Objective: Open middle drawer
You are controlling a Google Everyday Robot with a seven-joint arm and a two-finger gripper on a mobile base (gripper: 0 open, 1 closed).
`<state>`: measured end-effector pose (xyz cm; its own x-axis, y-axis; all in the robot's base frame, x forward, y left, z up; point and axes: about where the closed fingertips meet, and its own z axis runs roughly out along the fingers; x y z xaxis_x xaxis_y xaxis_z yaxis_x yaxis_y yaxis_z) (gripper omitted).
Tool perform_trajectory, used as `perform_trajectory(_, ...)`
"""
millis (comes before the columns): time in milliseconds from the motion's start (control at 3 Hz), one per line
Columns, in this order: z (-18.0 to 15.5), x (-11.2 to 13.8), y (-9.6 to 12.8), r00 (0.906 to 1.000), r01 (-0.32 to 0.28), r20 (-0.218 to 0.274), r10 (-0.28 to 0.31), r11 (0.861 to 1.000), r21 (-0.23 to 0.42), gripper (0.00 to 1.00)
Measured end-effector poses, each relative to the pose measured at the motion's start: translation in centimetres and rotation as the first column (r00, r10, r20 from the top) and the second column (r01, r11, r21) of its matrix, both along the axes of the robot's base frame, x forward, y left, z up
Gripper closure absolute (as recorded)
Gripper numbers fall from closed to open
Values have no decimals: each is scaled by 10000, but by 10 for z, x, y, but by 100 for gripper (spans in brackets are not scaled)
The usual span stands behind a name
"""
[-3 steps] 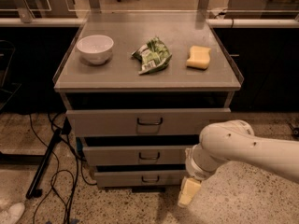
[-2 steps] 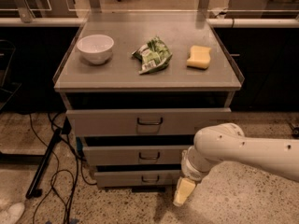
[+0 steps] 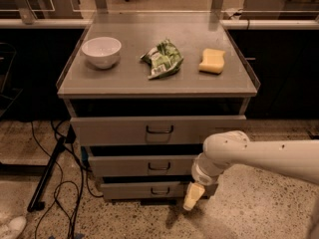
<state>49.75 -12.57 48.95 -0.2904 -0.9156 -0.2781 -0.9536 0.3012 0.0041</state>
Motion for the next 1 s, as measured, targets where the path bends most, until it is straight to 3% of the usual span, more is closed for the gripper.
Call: perform_trajectory(1000,-29,69,-24,9992,269,292,-257,9988,-410,0)
